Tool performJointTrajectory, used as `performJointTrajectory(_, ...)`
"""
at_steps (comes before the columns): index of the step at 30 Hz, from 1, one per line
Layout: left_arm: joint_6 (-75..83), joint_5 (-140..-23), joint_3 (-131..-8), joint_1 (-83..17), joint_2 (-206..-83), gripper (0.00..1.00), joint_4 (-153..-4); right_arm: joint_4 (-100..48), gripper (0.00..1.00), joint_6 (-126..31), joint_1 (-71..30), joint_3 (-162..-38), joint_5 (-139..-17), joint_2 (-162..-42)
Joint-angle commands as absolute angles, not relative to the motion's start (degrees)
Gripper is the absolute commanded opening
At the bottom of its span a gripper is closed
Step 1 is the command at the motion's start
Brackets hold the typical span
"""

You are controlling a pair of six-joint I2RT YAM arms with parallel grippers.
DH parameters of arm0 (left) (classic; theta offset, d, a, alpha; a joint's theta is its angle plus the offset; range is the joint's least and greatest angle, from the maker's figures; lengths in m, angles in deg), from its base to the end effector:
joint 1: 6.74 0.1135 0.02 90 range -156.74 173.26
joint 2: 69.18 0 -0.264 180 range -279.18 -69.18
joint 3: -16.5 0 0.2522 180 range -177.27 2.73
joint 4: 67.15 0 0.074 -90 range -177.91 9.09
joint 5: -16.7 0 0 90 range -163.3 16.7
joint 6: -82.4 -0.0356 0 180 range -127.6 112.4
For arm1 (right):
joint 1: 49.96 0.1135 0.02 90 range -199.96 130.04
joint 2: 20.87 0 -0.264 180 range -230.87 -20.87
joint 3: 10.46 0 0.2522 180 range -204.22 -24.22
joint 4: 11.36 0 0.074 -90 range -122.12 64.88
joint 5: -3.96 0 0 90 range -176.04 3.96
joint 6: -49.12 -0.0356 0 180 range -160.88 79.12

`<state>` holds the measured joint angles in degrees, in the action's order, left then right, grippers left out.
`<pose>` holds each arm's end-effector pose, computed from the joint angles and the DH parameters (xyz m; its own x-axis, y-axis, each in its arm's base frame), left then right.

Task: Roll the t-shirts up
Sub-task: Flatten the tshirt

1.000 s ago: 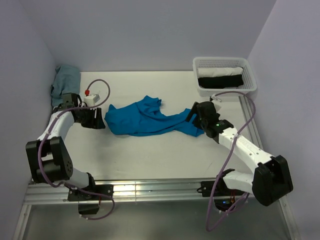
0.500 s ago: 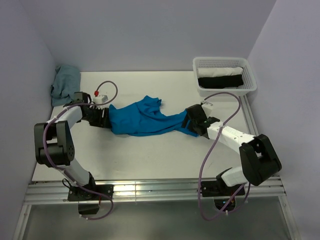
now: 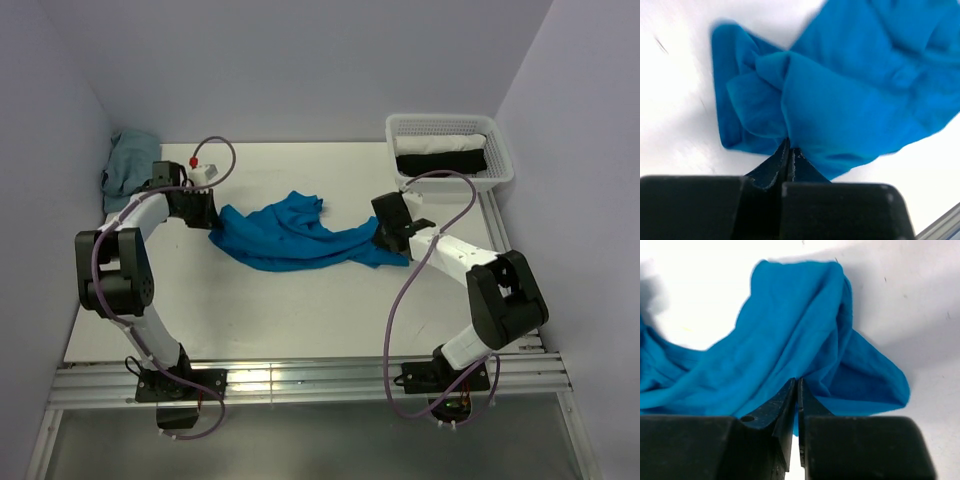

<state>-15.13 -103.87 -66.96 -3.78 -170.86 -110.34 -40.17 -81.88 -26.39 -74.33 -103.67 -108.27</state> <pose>0.3635 0.0007 0.2013 -0.8433 0.0694 -0.5329 0.3118 0.8708 -0.3800 0.2840 0.1122 0.1911 -0.6864 0.3827 -0.6184 0.3164 0.9228 0.2199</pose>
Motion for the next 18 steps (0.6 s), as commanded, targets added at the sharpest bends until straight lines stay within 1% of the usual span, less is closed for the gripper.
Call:
performJointTrajectory(1, -10.9, -104.5, -73.5, -3.9, -172.6, 0.0, -107.2, -40.1, 0.1, -80.9, -27.4, -77.8, -104.8, -106.0)
performJointTrajectory(2, -10.5, -103.8, -76.4, -3.9, -173.5, 0.0, -107.2, -40.5, 0.07, -80.7, -27.6, -78.4, -104.5, -105.8)
performJointTrajectory(4, -9.5, -103.2, -79.9, -3.9, -177.3, 0.0, -108.1, -40.7, 0.07, -80.7, -28.4, -78.8, -104.3, -105.4)
performJointTrajectory(5, -9.0, -102.7, -83.5, -4.0, -178.7, 0.0, -108.4, -40.9, 0.05, -80.6, -28.6, -79.2, -104.1, -105.4)
performJointTrajectory(8, -8.5, -100.4, -89.9, -4.3, -184.7, 0.0, -110.3, -40.9, 0.05, -81.0, -29.6, -79.5, -104.1, -105.5)
performJointTrajectory(12, -8.7, -96.6, -93.1, -4.7, -189.2, 0.0, -111.8, -40.3, 0.05, -81.1, -30.4, -79.1, -102.9, -106.1)
performJointTrajectory(13, -9.3, -96.2, -93.2, -4.7, -189.1, 0.04, -112.1, -40.1, 0.05, -81.1, -30.4, -79.0, -102.7, -106.5)
performJointTrajectory(14, -9.6, -96.1, -91.6, -4.5, -188.4, 0.18, -111.4, -40.1, 0.06, -81.2, -30.4, -78.6, -102.7, -106.6)
performJointTrajectory(16, -10.7, -94.3, -87.6, -4.1, -184.3, 0.34, -109.7, -39.4, 0.08, -81.4, -30.4, -77.9, -102.3, -106.6)
performJointTrajectory(17, -11.2, -94.2, -86.5, -3.5, -182.7, 0.46, -108.4, -39.1, 0.09, -81.5, -30.4, -77.7, -102.2, -106.6)
performJointTrajectory(18, -11.7, -94.1, -85.6, -3.1, -181.3, 0.5, -108.2, -39.1, 0.09, -81.4, -30.4, -77.7, -102.1, -106.6)
